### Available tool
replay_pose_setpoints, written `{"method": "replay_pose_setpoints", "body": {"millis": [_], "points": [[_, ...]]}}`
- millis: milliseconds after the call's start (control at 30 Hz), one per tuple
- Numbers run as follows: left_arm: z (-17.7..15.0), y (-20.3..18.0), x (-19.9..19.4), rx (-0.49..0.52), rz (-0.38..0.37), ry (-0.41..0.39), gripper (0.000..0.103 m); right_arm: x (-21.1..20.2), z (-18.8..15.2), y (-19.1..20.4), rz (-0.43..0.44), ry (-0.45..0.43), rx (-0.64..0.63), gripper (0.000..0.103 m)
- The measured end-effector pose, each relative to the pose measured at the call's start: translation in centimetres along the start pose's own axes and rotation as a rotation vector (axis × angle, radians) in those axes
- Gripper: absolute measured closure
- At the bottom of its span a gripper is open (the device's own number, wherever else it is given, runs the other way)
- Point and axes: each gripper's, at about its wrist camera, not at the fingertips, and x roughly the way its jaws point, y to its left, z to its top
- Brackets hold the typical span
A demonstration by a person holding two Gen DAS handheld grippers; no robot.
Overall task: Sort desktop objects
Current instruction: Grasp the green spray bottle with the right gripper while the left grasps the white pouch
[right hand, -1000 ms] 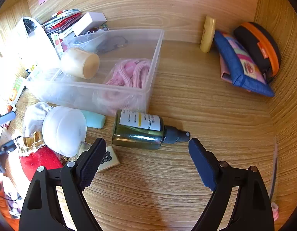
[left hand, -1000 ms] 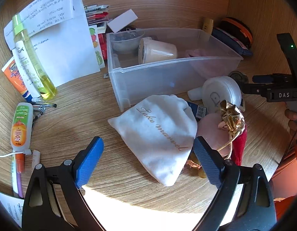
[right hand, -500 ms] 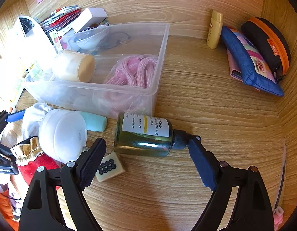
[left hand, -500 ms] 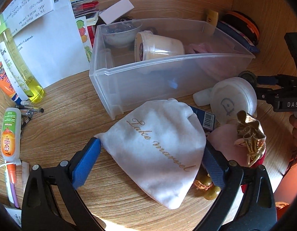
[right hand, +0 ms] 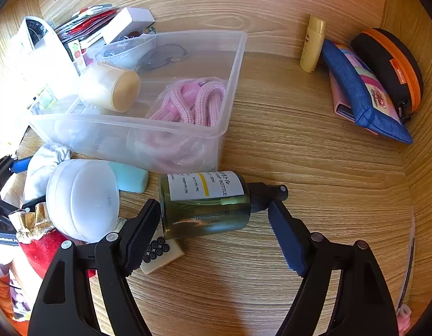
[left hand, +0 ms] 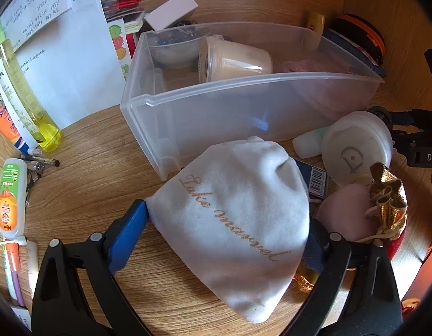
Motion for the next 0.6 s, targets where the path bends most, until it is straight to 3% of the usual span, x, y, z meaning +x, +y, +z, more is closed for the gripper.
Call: {"method": "replay_pose_setpoints", "body": {"millis": [133, 300, 600], "points": [[-0.2, -0.2, -0.9, 0.027, -0.014, -0.048, 0.032, -0.3, -0.2, 0.4, -0.01, -0.017, -0.008, 0.027], [-0.4, 0.3, -1.3, 0.024, -0.021, -0.08, 0.04, -1.3, -0.3, 0.8, -0.02, -0.053, -0.017, 0.027], [-1.3, 2.1, -3.6, -0.077, -0.032, -0.133, 0.056, -4.5, -0.7, 0.7, -0.023, -0.125, -0.026, 0.027]]}}
